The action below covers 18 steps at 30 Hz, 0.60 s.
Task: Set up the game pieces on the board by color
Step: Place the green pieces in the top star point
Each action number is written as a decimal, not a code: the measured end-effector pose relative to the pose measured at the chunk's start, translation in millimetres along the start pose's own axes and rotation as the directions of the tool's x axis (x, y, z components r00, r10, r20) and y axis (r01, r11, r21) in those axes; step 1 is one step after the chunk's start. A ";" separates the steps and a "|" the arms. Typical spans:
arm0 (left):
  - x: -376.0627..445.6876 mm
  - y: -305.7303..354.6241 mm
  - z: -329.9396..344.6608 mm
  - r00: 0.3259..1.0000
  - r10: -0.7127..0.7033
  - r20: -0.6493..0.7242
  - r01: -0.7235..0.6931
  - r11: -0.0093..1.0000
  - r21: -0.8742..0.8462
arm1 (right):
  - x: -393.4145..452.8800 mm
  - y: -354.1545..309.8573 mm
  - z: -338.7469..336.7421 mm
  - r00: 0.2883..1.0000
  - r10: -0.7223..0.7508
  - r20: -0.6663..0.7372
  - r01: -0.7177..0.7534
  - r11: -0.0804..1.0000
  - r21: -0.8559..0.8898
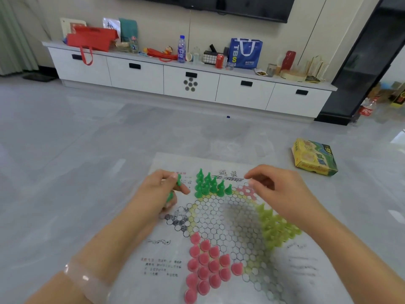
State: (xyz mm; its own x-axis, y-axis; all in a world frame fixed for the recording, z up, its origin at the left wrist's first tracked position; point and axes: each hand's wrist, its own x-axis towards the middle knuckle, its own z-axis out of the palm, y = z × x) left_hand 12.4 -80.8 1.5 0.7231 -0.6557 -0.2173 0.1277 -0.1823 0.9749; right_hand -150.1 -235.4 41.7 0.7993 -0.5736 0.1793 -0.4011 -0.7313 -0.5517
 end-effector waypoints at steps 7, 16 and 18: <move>-59.1 23.9 4.6 0.965 -0.055 0.257 0.200 0.789 -0.581 | -27.8 -76.5 29.0 0.915 -0.360 -0.180 0.395 0.890 0.228; -54.7 9.2 4.5 0.973 -0.151 0.177 0.224 0.809 -0.543 | -24.9 -75.8 46.7 0.922 -0.384 -0.058 0.386 0.891 0.239; -52.4 5.8 5.4 0.974 -0.154 0.166 0.221 0.813 -0.539 | -23.9 -72.3 51.3 0.927 -0.369 -0.058 0.372 0.897 0.238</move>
State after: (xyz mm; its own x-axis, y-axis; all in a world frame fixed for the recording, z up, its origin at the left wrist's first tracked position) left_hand -28.4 -51.4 18.2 0.5718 -0.7322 -0.3701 0.6290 0.1017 0.7707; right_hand -117.2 -149.9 35.6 0.8637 -0.2830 0.4170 0.0442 -0.7817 -0.6221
